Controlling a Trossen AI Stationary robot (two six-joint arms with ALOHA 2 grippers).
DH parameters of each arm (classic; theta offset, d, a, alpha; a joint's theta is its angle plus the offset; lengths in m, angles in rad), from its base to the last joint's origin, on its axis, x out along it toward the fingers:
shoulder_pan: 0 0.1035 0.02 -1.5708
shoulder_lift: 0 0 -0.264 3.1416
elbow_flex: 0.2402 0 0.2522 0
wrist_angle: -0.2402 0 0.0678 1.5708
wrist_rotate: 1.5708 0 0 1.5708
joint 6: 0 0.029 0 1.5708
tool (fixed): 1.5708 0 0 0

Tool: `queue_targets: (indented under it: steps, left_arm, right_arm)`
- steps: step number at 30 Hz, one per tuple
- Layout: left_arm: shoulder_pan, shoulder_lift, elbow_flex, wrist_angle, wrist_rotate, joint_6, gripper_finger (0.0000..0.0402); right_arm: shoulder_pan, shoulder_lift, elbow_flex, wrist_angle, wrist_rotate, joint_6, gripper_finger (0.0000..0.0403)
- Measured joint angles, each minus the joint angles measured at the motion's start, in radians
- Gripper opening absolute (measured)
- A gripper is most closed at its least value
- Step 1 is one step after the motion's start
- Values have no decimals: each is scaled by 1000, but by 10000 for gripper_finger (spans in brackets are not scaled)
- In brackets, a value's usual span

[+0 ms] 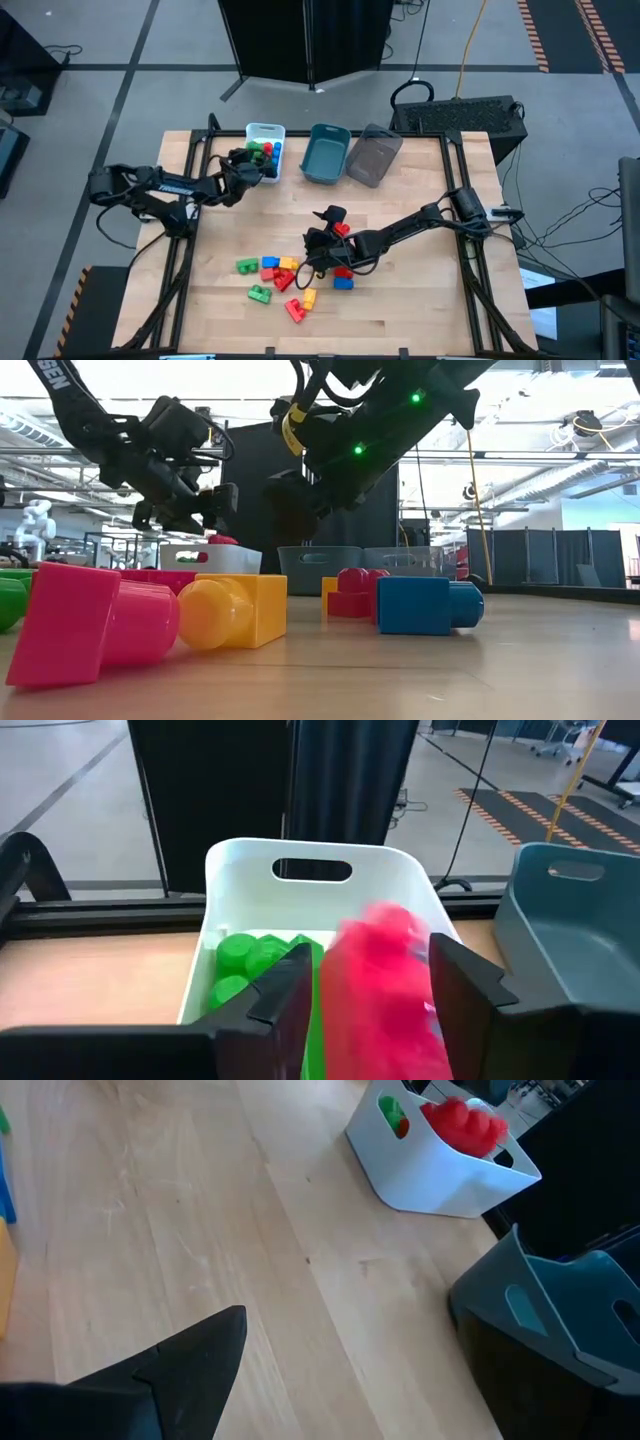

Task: Sort blocks by size
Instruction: Put the 2 studs green game piece into the blue bin

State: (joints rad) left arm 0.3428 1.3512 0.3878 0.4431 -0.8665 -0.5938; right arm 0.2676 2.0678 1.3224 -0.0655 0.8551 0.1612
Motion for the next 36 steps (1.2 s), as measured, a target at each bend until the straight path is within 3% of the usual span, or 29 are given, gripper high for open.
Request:
queue_targets:
  steps: [7,11,18,26,36]
  left_arm:
    - [0,3,0,-2,27,8,168]
    - [-9,-24,0,-4,56,104,169]
    - [-79,-195,0,-56,108,312,169]
    - [-198,-429,0,-249,269,365,169]
    - [-323,-504,0,-329,343,365,169]
  right_arm:
    - [0,0,0,-15,0,0,352]
    - [1,0,0,-47,2,6,352]
    - [10,-37,0,-167,1,77,352]
    - [13,-97,0,-214,-97,132,352]
    - [13,-97,0,-255,-194,112,352]
